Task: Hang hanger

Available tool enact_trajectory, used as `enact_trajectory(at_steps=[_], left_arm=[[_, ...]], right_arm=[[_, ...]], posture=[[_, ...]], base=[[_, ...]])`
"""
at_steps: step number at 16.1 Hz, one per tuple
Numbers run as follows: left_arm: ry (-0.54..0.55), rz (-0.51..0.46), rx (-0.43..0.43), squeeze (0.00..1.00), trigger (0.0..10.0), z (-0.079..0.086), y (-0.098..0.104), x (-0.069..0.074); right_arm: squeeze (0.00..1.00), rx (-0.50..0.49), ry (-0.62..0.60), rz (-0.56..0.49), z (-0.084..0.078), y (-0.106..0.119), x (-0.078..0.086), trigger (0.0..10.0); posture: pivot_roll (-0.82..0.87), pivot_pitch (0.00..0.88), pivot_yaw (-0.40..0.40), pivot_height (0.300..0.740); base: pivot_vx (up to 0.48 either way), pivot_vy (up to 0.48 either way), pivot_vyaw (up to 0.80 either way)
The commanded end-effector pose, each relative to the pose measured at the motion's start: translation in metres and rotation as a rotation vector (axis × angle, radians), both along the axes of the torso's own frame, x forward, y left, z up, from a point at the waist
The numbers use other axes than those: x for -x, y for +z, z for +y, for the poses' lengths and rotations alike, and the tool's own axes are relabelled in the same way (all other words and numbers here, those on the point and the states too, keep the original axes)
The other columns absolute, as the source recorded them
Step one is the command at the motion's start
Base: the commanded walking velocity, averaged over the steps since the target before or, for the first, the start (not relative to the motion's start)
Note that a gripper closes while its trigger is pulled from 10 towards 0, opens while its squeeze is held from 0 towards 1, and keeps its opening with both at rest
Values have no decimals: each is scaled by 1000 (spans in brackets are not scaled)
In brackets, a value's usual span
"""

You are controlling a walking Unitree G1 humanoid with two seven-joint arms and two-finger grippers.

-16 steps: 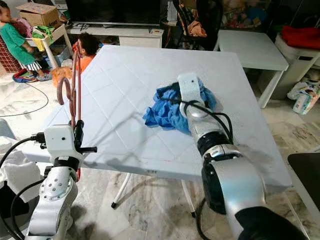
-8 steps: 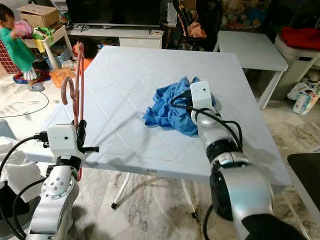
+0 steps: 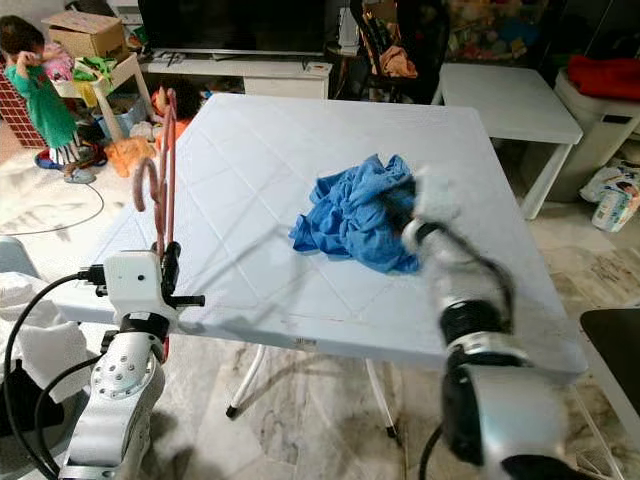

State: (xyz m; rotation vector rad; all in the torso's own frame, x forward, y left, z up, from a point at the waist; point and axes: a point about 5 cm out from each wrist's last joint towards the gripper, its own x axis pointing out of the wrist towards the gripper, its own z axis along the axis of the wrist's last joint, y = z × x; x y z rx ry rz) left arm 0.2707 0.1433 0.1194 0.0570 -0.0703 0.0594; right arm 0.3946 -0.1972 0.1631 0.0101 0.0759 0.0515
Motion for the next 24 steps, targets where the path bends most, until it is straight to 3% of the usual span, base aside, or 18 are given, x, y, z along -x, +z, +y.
enact_trajectory(at_steps=[1, 4, 8, 9, 11, 14, 16, 19, 24], left_arm=[[-36, 18, -2, 0, 10000, -8, -3, -3], [-40, 12, -1, 0, 10000, -8, -2, -4], [-45, 13, 9, 0, 10000, -10, -4, -6], [-49, 18, 12, 0, 10000, -12, -5, -6], [-51, 33, 21, 0, 10000, -12, -11, -2], [-31, 21, 7, 0, 10000, -8, -9, 2], [-10, 5, 10, 0, 10000, -6, -3, 4], [-25, 16, 4, 0, 10000, -5, -4, 5], [-56, 17, 12, 0, 10000, -15, -3, -1]], right_arm=[[1000, -13, 27, -81, 3, 22, -5, 10000], [1000, 3, 99, -124, 11, 33, -7, 10000], [1000, 33, 276, -100, 44, 28, -6, 10000], [0, 51, 313, -108, 51, 26, -5, 10000], [0, 100, 345, -114, 63, 17, 1, 10000], [0, 17, 291, -150, 64, 15, 7, 10000], [0, -48, 165, -165, 51, 13, 13, 10000], [0, -54, 63, -151, 35, -2, 29, 10000], [0, -51, 148, -135, 47, -6, 47, 10000]], posture=[[-43, 0, 14, 740], [-45, 0, 18, 740], [-45, 0, 20, 740], [-43, 0, 17, 740], [-37, 0, 9, 740], [-23, 0, -2, 740], [-18, 0, 4, 740], [-34, 0, 21, 740], [-66, 0, 27, 740]], base=[[0, 0, 0], [0, 0, 0], [0, 0, 0], [0, 0, 0], [0, 0, 0], [0, 0, 0], [0, 0, 0], [0, 0, 0], [-310, 0, 0]])
